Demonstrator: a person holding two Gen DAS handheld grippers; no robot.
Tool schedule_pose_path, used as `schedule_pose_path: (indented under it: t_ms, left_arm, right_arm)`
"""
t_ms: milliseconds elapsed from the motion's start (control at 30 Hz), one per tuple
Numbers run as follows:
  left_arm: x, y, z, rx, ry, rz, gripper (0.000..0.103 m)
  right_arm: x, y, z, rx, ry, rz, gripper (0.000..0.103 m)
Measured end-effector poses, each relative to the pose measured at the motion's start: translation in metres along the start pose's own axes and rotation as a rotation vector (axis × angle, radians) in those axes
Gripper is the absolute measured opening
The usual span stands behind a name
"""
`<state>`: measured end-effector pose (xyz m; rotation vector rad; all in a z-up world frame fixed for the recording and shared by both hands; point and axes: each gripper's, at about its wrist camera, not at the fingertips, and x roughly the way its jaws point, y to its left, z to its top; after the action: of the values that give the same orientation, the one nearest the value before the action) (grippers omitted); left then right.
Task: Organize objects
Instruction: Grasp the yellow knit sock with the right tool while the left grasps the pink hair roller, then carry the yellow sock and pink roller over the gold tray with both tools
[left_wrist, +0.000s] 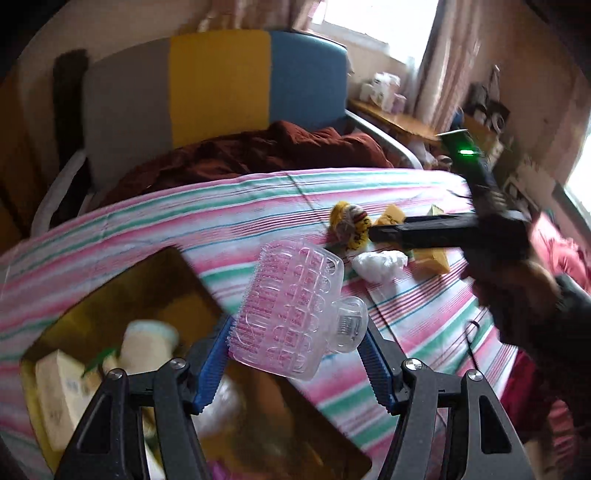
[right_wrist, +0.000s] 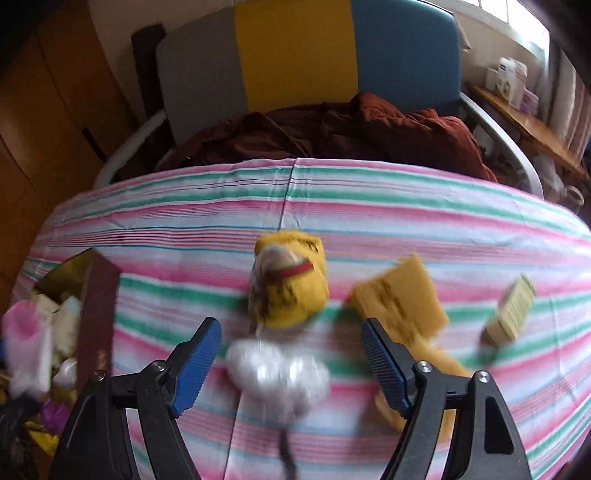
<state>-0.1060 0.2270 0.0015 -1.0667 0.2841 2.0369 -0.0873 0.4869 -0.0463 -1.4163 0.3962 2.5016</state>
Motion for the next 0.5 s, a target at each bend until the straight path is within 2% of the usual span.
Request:
schedule_pose_path:
  t_ms: [133, 233, 367, 500]
  left_arm:
    - [-0.022, 0.027, -0.022, -0.091, -0.014, 0.03, 0.067]
    - [-0.034, 0.048, -0.038, -0.154, -0.013, 0.061, 0.067]
    - [-0.047, 0.074, -0.057, -0.238, -0.027, 0.098, 0.067]
    - [-0.056, 0.097, -0.07, -0.318, -0.043, 0.134, 0.067]
  right_arm:
    - [0.029, 0.009, 0.021, -0.017, 0.051, -0.032, 0.068]
    - [0.043, 0.015, 0.028, -0.052, 0.087, -0.06, 0.044]
    - [0.037, 0.022, 0.027, -0.085, 0.074, -0.078, 0.035]
    - [0.001, 0.033, 0.023, -0.094, -0.008, -0.034, 0.035]
